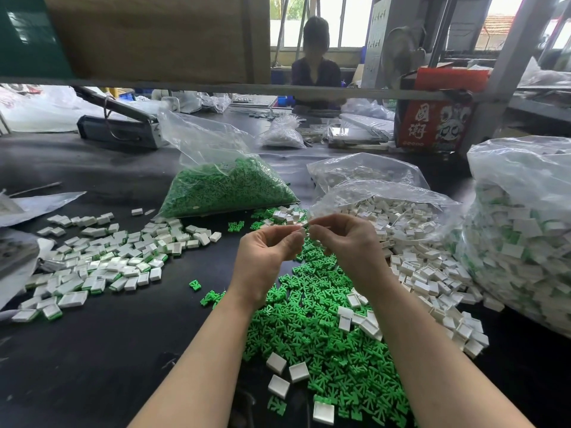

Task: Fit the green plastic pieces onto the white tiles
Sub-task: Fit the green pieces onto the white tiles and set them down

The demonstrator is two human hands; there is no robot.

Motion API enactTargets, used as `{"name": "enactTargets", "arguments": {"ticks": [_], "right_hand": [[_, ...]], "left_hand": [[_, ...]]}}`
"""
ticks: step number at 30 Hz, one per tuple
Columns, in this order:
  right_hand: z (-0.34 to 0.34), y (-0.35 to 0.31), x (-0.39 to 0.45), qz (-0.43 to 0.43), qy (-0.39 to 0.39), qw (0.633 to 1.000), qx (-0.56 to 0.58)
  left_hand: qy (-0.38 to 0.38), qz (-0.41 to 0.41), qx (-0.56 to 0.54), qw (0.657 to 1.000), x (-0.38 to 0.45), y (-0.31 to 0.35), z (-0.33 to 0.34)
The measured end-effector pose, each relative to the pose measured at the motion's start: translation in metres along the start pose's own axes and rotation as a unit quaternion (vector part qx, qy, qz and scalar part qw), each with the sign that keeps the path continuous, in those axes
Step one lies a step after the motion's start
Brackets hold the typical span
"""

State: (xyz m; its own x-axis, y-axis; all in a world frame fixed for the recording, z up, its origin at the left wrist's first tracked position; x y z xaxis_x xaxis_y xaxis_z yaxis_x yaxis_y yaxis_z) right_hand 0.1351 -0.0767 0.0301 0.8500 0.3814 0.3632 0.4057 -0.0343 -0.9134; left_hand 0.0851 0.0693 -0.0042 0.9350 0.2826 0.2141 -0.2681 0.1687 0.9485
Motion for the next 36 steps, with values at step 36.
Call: {"name": "enactTargets", "arguments": {"ticks": [36], "right_hand": [[0.025, 0.017, -0.001, 0.051, -0.054, 0.984, -0.159]], "left_hand": [[-0.139, -0.076, 0.115, 0.981, -0.011, -0.008, 0.018]]}}
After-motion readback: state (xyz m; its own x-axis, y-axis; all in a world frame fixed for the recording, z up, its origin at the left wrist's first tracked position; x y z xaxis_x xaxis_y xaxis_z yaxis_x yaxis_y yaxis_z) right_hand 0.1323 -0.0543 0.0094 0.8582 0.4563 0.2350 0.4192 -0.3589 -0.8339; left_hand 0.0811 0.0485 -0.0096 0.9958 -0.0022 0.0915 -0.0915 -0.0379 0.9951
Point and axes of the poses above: each hand's wrist, its own x-axis towards the middle knuckle, its own z-axis out of the palm, y = z × x, the point moved 6 cm from there along x, towards the middle knuckle, and after that the axes turned 2 degrees about -y, right-handed, at the moved point
